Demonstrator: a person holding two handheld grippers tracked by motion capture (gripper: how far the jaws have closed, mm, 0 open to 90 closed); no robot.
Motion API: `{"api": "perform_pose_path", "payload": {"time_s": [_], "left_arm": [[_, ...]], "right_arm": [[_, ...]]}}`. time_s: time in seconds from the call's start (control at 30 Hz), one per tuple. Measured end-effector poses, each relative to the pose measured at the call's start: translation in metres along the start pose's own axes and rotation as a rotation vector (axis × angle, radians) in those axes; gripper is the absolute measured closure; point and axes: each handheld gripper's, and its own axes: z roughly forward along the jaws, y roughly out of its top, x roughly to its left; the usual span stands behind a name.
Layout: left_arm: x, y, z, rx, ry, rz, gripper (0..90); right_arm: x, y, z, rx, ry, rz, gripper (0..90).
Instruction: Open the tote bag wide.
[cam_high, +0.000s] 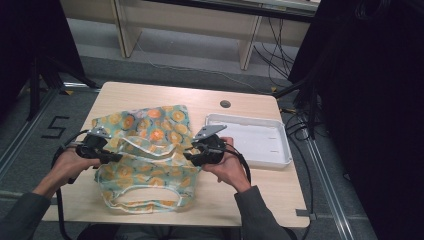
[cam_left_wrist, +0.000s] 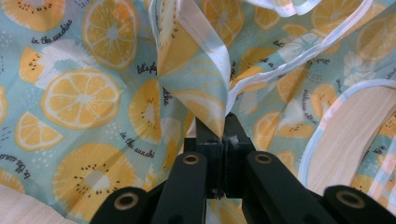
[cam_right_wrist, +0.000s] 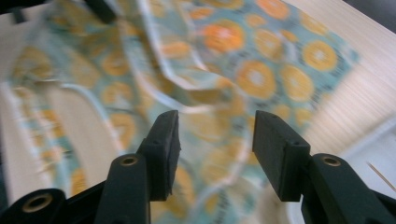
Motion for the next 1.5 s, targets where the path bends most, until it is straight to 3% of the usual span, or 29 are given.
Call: {"api": "perform_pose_path", "payload": {"time_s": [0.07,0.1,0.13,0.2,0.23,0.27,0.3,0.33,0.37,0.4,0.47,0.57,0.6,0.8,0.9,0.97,1.0,1.03,1.07,1.13,1.17,1.2,1.23,1.27,1.3,1.33,1.37,1.43,1.5], "left_arm": [[0.000,0.001,-0.003,0.011,-0.004,-0.004,87.9],[0.000,0.000,-0.002,-0.008,-0.003,-0.004,87.8],[0.001,0.000,-0.005,0.012,-0.011,0.004,87.7],[0.000,-0.001,-0.005,-0.008,-0.008,-0.003,87.7],[0.000,-0.001,-0.007,0.005,-0.009,0.006,87.6],[0.000,-0.002,-0.006,-0.012,-0.008,0.000,87.6],[0.000,-0.002,-0.006,-0.012,-0.008,0.000,87.5],[-0.001,-0.003,-0.007,-0.002,-0.018,-0.011,87.5],[-0.001,-0.003,-0.007,-0.002,-0.018,-0.011,87.5],[0.000,-0.003,-0.008,0.007,-0.024,0.002,87.5],[-0.003,-0.008,-0.010,0.015,-0.038,0.003,87.6],[-0.012,-0.015,-0.016,-0.012,-0.084,-0.015,87.9],[-0.016,-0.017,-0.020,-0.017,-0.102,-0.016,88.0],[-0.052,-0.030,-0.047,-0.021,-0.150,0.055,88.2],[-0.056,-0.023,-0.059,-0.038,-0.158,0.097,88.1],[-0.056,-0.018,-0.060,-0.052,-0.146,0.079,88.1],[-0.048,-0.007,-0.059,-0.058,-0.126,0.085,88.0],[-0.048,-0.007,-0.059,-0.058,-0.126,0.085,88.0],[-0.036,0.004,-0.052,-0.059,-0.095,0.070,88.0],[-0.019,0.013,-0.040,-0.068,-0.077,0.031,88.0],[-0.019,0.013,-0.040,-0.068,-0.077,0.031,88.0],[0.000,0.020,-0.028,-0.022,-0.045,0.019,87.9],[0.000,0.020,-0.028,-0.022,-0.045,0.019,87.7],[0.015,0.023,-0.013,0.000,-0.020,-0.017,87.4],[0.015,0.023,-0.013,0.000,-0.020,-0.017,87.1],[0.025,0.021,0.002,0.005,0.000,-0.055,87.0],[0.027,0.018,0.011,-0.006,0.013,-0.068,86.8],[0.030,0.013,0.020,0.041,0.033,-0.065,85.9],[0.031,0.011,0.024,0.040,0.032,-0.071,85.8]], "right_arm": [[0.013,0.003,0.005,0.019,0.042,-0.043,48.5],[0.019,0.003,0.010,0.040,0.062,-0.049,47.3],[0.023,0.002,0.016,0.065,0.067,-0.066,45.8],[0.026,-0.004,0.030,0.115,0.071,-0.097,45.4],[0.025,-0.007,0.038,0.146,0.068,-0.125,45.5],[0.024,-0.010,0.046,0.171,0.031,-0.143,45.6],[0.024,-0.010,0.046,0.171,0.031,-0.143,45.6],[0.024,-0.015,0.060,0.247,-0.027,-0.157,51.6],[0.024,-0.015,0.060,0.247,-0.027,-0.157,51.6],[0.019,-0.015,0.068,0.258,-0.036,-0.260,61.2],[0.017,-0.018,0.076,0.300,-0.032,-0.285,88.7],[0.017,-0.016,0.061,0.260,0.037,-0.221,90.0],[0.018,-0.015,0.054,0.239,0.057,-0.222,90.0],[0.040,-0.018,0.010,0.162,0.180,-0.152,90.0],[0.036,-0.012,-0.004,0.111,0.187,-0.131,90.0],[0.027,-0.006,-0.005,0.083,0.165,-0.119,90.0],[0.023,-0.004,-0.004,0.080,0.144,-0.103,90.0],[0.019,-0.001,0.000,0.075,0.131,-0.090,90.0],[0.013,0.002,0.004,0.066,0.114,-0.082,90.0],[0.002,0.006,0.017,0.075,0.057,-0.075,90.0],[0.002,0.006,0.017,0.075,0.057,-0.075,90.0],[-0.007,0.011,0.034,0.107,0.008,-0.075,90.0],[-0.011,0.012,0.043,0.115,0.001,-0.074,90.0],[-0.015,0.013,0.051,0.129,-0.010,-0.080,90.0],[-0.015,0.013,0.051,0.129,-0.010,-0.080,90.0],[-0.021,0.014,0.068,0.157,-0.033,-0.083,89.5],[-0.023,0.013,0.075,0.171,-0.041,-0.084,88.7],[-0.027,0.012,0.087,0.206,-0.048,-0.090,85.9],[-0.027,0.011,0.092,0.216,-0.052,-0.091,82.1]]}}
